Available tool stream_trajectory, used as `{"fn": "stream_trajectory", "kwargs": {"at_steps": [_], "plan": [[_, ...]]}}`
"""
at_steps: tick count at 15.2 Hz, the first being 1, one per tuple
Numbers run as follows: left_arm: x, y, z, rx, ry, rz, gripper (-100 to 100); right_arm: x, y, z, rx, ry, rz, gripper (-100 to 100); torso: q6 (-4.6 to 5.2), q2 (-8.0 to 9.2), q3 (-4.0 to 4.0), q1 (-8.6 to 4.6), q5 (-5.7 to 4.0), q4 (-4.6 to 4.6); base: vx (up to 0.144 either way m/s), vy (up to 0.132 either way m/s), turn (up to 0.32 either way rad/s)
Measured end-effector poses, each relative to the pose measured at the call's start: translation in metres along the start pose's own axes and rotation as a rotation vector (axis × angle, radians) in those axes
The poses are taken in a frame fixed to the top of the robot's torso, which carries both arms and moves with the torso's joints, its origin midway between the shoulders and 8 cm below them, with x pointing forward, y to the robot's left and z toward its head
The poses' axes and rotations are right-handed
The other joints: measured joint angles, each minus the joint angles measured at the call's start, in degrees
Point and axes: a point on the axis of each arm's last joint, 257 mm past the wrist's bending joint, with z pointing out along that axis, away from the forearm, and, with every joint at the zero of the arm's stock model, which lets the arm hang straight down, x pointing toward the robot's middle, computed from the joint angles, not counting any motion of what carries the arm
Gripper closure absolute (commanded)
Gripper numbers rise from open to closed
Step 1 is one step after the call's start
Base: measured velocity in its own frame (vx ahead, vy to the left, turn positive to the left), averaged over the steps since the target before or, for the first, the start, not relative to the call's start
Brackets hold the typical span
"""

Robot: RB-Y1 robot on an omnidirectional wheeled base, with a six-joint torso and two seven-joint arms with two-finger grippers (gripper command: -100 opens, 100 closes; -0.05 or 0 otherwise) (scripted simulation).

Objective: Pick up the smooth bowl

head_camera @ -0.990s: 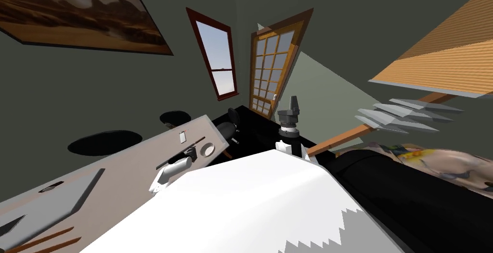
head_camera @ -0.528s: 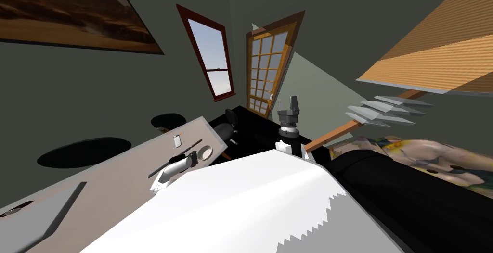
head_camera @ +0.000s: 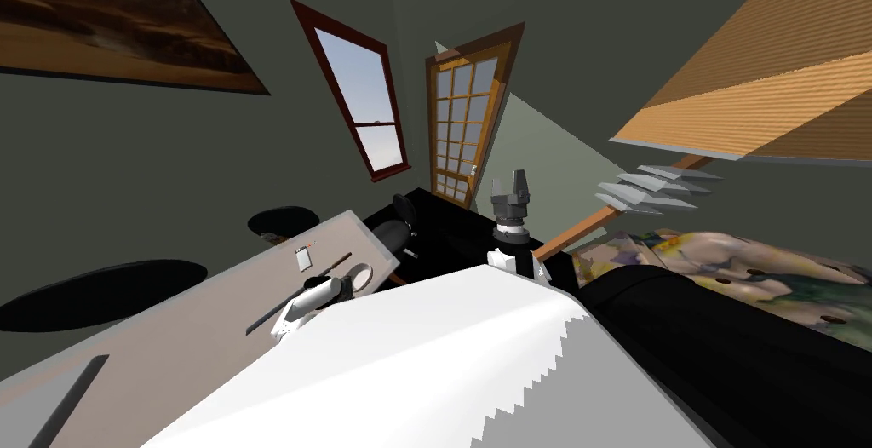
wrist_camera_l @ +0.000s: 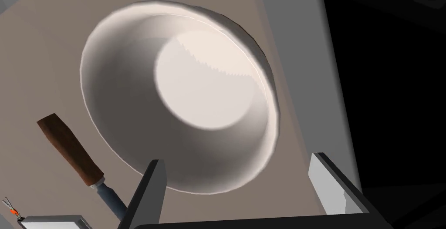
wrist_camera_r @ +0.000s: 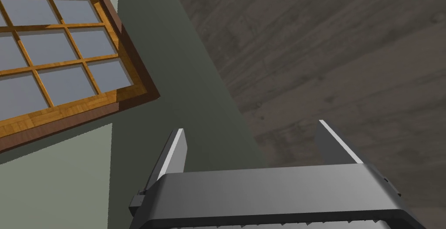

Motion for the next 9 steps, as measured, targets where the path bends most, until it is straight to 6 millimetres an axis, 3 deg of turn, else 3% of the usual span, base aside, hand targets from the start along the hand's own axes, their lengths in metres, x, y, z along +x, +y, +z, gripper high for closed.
{"fn": "stream_trajectory", "kwargs": {"at_steps": [5,9], "plan": [[0.006,0.027,0.005,-0.113,0.021,-0.031,-100,0.000,0.000,0.000,0.000,0.000,0.000,0,0.00,0.00,0.00,0.00,0.00,0.00,0.014,0.009,-0.109],[0.011,0.040,0.011,-0.143,0.027,-0.038,-100,0.000,0.000,0.000,0.000,0.000,0.000,0,-0.02,0.00,0.00,0.06,0.01,0.00,0.014,0.021,-0.008]]}}
